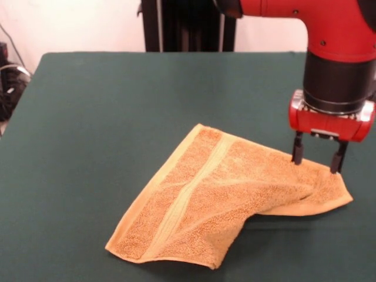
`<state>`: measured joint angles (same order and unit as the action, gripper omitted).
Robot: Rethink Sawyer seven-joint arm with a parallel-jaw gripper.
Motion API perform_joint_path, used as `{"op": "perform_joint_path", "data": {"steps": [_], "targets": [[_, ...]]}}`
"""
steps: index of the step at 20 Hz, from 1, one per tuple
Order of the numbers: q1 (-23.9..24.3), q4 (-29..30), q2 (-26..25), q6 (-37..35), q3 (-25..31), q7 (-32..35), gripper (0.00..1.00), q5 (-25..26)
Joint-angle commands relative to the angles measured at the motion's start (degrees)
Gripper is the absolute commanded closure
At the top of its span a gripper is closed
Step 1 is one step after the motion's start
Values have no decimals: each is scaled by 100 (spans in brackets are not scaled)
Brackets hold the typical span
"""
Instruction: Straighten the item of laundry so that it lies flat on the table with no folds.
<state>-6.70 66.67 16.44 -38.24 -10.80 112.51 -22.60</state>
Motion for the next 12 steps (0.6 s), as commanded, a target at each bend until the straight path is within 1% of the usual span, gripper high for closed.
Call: {"op": "perform_joint_path", "data": {"steps": [1,7,12], "targets": [[232,648,183,-659,315,539,0,193],[404,635,155,-577,441,449,0,282],[461,724,173,-472,416,507,0,325]]}}
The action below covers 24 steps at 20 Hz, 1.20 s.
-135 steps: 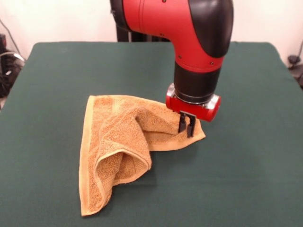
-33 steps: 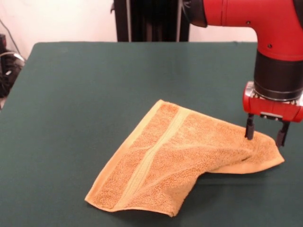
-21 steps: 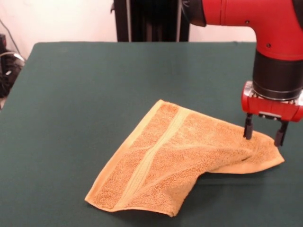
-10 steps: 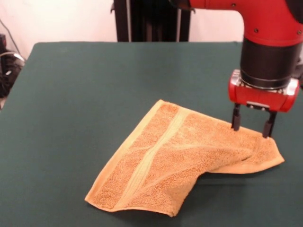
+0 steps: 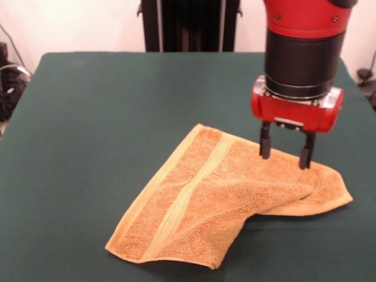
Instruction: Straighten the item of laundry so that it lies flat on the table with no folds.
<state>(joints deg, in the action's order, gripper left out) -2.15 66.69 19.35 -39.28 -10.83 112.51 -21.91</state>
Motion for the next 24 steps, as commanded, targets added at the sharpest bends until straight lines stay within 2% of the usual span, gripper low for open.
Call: {"op": "perform_joint_path", "data": {"steps": [1,7,13,18,24], "targets": [[20,753,-100,-356,411,453,0,299],[174,879,-57,-103,495,265,0,530],[364,1416,200,498,813,-152,0,896],[637,1741,400,741,1136,-782,0,1429],[1103,2234,606,1167,1668,-1068,0,2074]]}}
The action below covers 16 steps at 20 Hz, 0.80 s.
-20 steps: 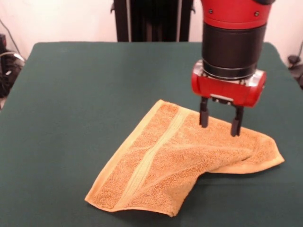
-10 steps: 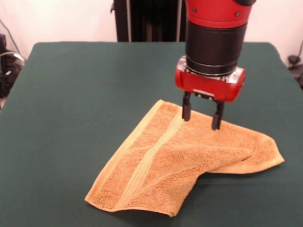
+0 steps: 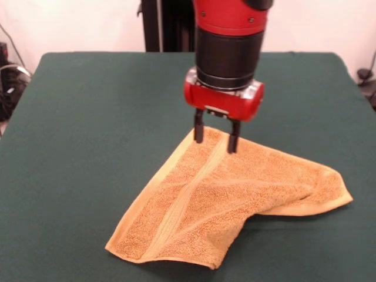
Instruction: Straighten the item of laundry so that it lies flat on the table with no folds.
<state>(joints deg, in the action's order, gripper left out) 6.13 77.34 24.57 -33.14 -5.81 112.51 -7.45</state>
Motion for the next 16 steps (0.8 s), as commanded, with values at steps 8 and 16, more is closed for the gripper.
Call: {"op": "perform_joint_path", "data": {"steps": [8,16], "targets": [[705,1283,195,417,1598,-1008,0,1374],[835,906,134,-20,1851,-881,0,1739]]}}
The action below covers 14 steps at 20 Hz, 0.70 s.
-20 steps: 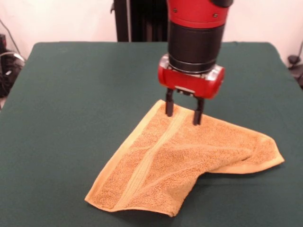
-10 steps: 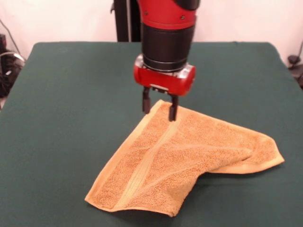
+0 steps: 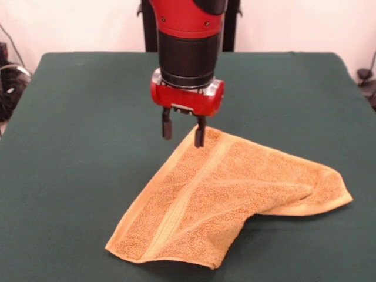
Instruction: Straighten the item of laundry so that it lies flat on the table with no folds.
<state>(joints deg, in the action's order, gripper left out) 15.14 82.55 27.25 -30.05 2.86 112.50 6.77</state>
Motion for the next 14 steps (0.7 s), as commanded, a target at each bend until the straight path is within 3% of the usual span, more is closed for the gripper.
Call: {"op": "perform_joint_path", "data": {"steps": [1,14], "targets": [[-70,331,-142,-389,998,-887,0,358],[-19,48,-150,-809,1307,-1097,0,777]]}}
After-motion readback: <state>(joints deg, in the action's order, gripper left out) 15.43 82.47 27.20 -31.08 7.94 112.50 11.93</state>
